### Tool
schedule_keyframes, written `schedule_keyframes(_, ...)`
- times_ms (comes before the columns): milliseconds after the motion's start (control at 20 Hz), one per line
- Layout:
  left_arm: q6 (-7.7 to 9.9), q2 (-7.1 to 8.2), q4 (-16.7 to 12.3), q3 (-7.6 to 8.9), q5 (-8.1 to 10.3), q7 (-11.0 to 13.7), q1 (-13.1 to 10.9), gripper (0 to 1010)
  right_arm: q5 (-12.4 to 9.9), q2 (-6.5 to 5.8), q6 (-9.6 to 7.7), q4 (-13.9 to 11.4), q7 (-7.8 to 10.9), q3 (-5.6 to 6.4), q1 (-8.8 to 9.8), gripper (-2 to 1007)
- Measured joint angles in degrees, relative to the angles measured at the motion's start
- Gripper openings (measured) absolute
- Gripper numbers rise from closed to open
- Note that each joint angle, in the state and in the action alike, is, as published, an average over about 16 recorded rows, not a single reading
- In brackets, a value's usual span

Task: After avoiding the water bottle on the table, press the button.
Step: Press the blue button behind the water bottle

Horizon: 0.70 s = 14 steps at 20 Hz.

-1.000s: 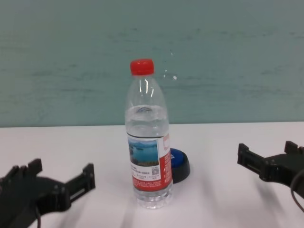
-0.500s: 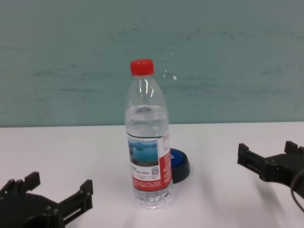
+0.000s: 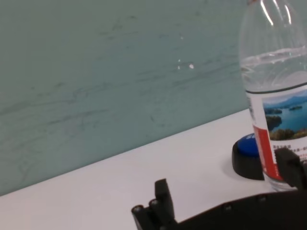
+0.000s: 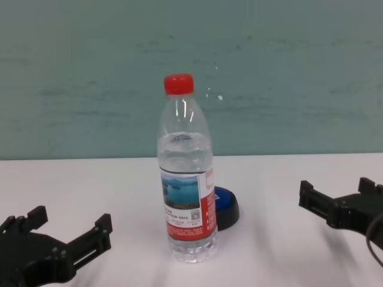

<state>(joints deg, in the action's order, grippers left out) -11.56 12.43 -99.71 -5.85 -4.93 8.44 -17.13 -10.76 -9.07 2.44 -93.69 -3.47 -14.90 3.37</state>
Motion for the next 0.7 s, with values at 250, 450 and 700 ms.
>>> schedule_keyframes(250,-0.19,0.14,0.8,-0.07,-0.28,0.0,0.8,1000,0.0,0.00,0.00,0.0,0.00,0.00,0.00,1004)
schedule_keyframes(450,-0.34,0.28,1.2,-0.21,-0.70,0.0,1.1,1000,0.0,0.00,0.00,0.0,0.00,0.00,0.00,1004)
schedule_keyframes(700,-0.39,0.34,1.4,-0.32,-1.01,-0.1,1.2,1001,0.0,0.00,0.00,0.0,0.00,0.00,0.00,1004)
